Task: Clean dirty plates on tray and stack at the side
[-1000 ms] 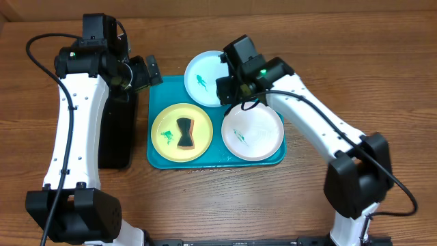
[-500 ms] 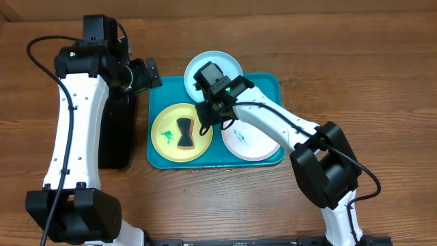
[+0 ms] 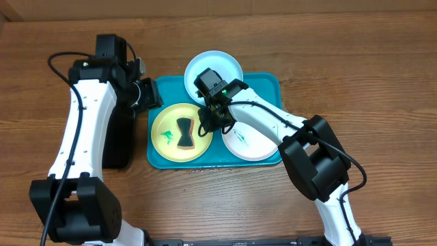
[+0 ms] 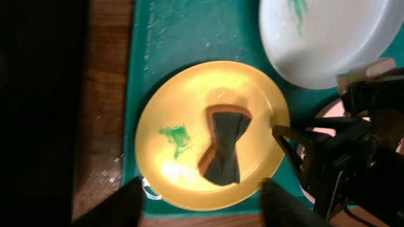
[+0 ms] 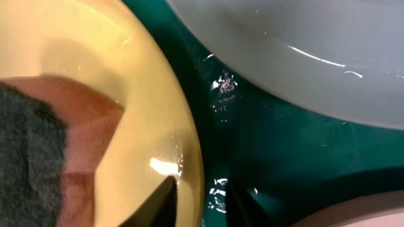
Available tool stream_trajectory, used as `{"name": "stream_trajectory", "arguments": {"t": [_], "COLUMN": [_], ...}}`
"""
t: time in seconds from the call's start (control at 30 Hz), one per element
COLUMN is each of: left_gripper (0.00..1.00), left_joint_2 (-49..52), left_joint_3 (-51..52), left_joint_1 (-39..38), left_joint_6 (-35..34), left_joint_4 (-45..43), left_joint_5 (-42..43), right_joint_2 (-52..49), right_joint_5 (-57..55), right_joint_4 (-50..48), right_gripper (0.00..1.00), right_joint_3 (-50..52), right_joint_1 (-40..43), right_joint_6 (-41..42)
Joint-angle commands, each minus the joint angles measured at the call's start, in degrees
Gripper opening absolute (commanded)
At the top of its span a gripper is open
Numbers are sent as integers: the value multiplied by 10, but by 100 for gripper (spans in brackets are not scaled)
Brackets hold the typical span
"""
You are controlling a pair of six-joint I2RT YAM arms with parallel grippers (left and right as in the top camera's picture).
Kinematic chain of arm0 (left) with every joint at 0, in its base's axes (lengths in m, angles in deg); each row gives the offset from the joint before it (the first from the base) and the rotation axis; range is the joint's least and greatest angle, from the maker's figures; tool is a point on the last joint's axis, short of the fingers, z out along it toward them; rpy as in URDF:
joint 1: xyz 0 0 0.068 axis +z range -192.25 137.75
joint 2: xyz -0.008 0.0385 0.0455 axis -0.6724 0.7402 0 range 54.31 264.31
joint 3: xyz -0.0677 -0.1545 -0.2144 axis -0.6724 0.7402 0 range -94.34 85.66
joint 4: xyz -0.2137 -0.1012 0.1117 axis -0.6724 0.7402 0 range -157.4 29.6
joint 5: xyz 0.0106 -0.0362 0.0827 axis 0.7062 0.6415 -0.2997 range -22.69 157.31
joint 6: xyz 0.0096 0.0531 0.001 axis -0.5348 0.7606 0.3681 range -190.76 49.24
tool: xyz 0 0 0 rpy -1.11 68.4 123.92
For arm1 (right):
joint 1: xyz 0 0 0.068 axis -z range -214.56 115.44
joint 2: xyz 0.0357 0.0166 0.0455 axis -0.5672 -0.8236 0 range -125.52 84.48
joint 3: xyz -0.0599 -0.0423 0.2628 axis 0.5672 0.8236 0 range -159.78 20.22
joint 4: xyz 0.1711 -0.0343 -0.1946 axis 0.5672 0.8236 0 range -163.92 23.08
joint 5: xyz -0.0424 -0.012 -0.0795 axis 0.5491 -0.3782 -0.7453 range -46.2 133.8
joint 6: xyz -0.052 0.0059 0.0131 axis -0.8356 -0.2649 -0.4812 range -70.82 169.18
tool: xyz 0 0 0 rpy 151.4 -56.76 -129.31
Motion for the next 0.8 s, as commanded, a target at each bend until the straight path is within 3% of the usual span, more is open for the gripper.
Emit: {"name": "stream_trajectory", "arguments": {"t": [0.0, 0.23, 0.77], "left_gripper": [46, 58, 52], "left_joint_2": [5, 6, 17], "left_joint_3": [37, 129, 249], "left_joint_1": [-12, -47, -77], "left_joint_6": [22, 18, -30], "left_joint_4": [-18, -90, -254], "left_joint_5": [43, 60, 53], "right_joint_2": [-4, -4, -4], "right_joint_5": [5, 5, 5], "right_joint_4": [-2, -7, -8], "right_gripper": [22, 21, 20], "right_joint_3": [-13, -13, -13], "right_joint_1": [2, 2, 2], "right_joint_6": [1, 2, 2]}}
